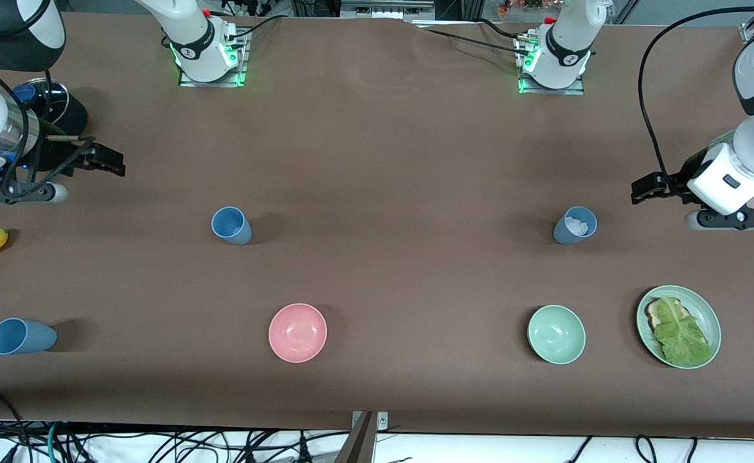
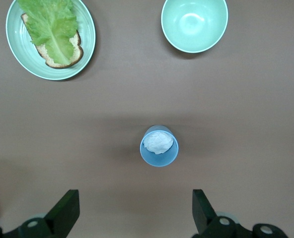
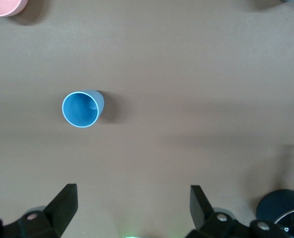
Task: Stack blue cups with both arms
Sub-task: 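Lower the left gripper onto the blue cup beside the green bowl and grasp, then place the cup mid-table with the left gripper while the right gripper approaches, then grasp the second blue cup with the right gripper while the left gripper withdraws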
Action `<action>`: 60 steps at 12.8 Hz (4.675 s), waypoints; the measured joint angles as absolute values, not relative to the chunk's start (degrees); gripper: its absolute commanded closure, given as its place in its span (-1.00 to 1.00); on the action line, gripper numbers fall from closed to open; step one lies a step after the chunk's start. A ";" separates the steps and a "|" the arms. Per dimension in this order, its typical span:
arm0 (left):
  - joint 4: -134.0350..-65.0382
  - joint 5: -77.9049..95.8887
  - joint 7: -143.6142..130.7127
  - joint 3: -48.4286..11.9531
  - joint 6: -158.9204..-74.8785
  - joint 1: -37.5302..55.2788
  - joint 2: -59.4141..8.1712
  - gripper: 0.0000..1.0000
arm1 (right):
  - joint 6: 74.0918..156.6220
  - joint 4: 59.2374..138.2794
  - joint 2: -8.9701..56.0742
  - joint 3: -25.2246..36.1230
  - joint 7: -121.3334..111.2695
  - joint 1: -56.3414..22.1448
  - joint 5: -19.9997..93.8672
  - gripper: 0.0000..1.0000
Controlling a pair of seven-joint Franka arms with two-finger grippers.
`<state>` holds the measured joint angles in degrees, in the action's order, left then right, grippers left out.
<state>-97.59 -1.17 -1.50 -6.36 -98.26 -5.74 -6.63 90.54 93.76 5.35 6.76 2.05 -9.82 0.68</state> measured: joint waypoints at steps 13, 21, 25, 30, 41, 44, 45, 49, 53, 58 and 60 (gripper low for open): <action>-118.63 -1.18 5.76 -6.09 -121.99 -6.93 -10.26 -0.21 | 90.45 93.80 5.36 6.75 2.05 -9.86 0.69 -1.00; -121.23 -1.18 6.27 -6.11 -128.92 -7.55 -18.29 1.00 | 90.44 93.81 5.37 6.69 2.05 -9.88 0.72 -1.00; -119.48 -1.18 5.97 -7.50 -128.85 -7.34 -18.30 1.00 | 90.44 93.81 5.37 6.69 2.05 -9.89 0.73 -1.00; -109.24 0.11 -8.33 -14.34 -119.00 -2.43 -18.28 1.00 | 90.44 93.81 5.37 6.66 2.05 -9.90 0.77 -1.00; -93.43 4.01 -38.92 -15.16 -126.69 25.83 -35.51 1.00 | 90.40 93.84 5.38 6.62 2.05 -9.91 0.86 -1.00; -93.03 4.02 -39.31 -15.17 -128.41 27.09 -37.12 -0.58 | 89.92 93.84 5.38 6.61 2.05 -9.91 1.23 -1.00; -92.83 4.02 -39.36 -15.15 -128.75 27.10 -37.27 -1.00 | 89.66 93.84 5.38 6.61 2.05 -9.91 1.26 -1.00; -90.87 4.02 -40.04 -14.97 -128.73 27.00 -36.91 -1.00 | 89.56 94.06 5.44 6.50 1.99 -10.27 4.04 -1.00; -83.67 4.01 -40.02 -13.95 -113.45 24.22 -31.41 -1.00 | 99.78 101.84 6.06 4.51 2.25 -13.49 5.48 -1.00; -75.28 0.26 -29.45 -13.53 -97.98 13.76 -27.16 -1.00 | 115.80 114.21 8.63 0.24 4.30 -14.30 5.40 -1.00; -74.89 -0.18 -23.29 -13.44 -94.78 9.44 -25.08 -1.00 | 120.65 116.05 10.80 0.35 3.81 -14.25 5.15 -1.00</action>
<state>-74.89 -0.18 -23.29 -13.44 -94.78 9.44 -25.08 120.65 116.05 10.80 0.35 3.81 -14.25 5.15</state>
